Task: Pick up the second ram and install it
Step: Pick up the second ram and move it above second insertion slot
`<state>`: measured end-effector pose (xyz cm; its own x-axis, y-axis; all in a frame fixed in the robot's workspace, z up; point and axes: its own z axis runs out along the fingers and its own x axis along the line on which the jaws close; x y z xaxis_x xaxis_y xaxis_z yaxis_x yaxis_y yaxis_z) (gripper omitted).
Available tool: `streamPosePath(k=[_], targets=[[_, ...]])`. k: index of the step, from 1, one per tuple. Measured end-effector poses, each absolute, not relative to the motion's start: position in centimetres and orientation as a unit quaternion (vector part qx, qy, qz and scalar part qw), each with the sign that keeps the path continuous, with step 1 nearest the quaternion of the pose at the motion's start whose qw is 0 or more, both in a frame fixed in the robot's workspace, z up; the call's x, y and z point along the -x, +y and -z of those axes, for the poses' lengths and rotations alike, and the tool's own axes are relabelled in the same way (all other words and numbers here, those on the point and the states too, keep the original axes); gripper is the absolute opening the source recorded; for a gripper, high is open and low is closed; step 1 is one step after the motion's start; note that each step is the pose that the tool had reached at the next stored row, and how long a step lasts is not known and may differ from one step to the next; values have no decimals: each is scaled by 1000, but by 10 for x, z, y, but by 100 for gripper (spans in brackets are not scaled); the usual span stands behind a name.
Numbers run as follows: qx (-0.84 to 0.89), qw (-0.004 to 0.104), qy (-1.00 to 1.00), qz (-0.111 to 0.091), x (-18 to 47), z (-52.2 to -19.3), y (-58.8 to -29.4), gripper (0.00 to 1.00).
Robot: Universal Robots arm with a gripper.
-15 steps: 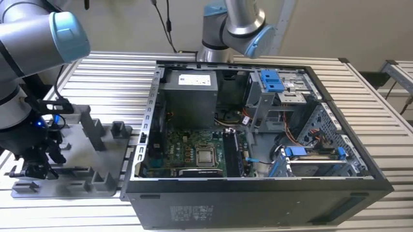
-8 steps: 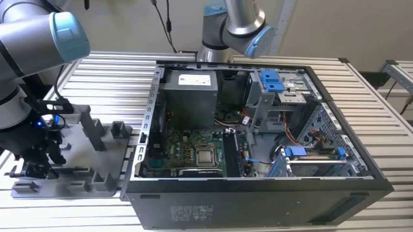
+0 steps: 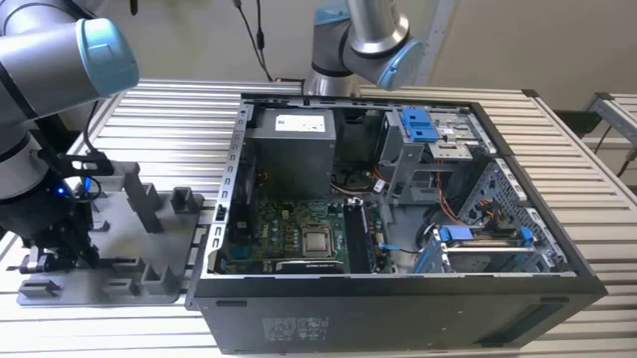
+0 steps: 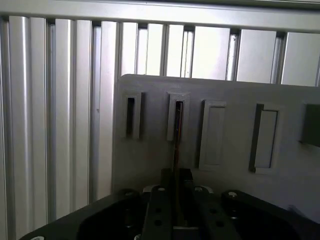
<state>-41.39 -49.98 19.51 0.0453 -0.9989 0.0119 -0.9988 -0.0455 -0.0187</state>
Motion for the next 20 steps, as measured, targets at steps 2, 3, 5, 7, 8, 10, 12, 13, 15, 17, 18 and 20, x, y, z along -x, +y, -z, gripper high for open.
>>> streamPosePath(k=[2,3,5,7,8,10,12,13,15,17,18,20], targets=[[723,3,691,11,414,-195,-500,21],[723,3,691,11,414,-195,-500,21],[723,3,691,11,414,-195,-500,18],[723,3,691,11,414,-195,-500,14],[723,3,691,11,414,-195,-500,14],[723,3,691,11,414,-195,-500,14],[723,3,691,11,414,-195,-500,14],[723,3,691,11,414,-195,-500,14],[723,3,691,11,414,-195,-500,14],[723,3,691,11,414,-195,-500,14],[723,3,691,11,414,-195,-500,14],[723,3,691,11,414,-195,-500,14]])
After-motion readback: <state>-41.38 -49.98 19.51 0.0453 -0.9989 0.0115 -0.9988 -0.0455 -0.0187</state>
